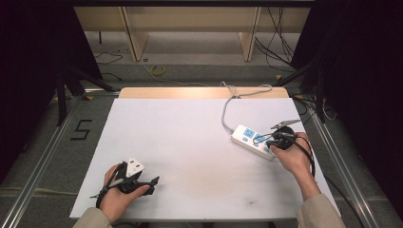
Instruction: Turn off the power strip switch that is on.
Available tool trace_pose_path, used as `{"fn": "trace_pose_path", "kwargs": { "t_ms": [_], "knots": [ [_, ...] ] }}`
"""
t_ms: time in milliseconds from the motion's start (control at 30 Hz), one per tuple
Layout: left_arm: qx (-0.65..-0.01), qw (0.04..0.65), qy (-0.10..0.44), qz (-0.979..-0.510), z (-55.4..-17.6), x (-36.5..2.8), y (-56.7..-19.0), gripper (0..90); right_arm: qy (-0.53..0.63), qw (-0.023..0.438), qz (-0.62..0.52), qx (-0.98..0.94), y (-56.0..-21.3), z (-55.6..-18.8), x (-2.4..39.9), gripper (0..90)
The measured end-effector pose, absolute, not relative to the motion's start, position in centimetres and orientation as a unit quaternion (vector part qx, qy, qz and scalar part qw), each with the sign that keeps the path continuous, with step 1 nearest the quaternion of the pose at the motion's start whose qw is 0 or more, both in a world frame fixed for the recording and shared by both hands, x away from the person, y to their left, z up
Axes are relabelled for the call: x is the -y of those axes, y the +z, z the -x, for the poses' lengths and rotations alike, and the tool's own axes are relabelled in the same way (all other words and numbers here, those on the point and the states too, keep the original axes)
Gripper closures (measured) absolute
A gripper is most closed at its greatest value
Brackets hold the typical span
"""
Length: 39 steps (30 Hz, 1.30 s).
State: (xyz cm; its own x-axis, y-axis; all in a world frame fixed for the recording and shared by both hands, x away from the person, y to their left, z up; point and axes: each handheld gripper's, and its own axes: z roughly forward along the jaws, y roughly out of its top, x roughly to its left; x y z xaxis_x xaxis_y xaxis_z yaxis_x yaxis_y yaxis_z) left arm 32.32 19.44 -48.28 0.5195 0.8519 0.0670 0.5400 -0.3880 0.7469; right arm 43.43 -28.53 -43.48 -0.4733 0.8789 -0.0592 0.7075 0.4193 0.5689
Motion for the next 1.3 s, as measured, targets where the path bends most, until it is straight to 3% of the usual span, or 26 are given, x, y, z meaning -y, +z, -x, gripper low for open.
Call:
{"fn": "trace_pose_path", "kwargs": {
  "t_ms": [1300],
  "knots": [
    [-0.434,0.343,0.228,-0.801,-32.32,-19.44,-48.28,16.2,0.223,0.167,-0.476,-0.834,-43.98,-43.66,27.89,90.0]
  ]
}}
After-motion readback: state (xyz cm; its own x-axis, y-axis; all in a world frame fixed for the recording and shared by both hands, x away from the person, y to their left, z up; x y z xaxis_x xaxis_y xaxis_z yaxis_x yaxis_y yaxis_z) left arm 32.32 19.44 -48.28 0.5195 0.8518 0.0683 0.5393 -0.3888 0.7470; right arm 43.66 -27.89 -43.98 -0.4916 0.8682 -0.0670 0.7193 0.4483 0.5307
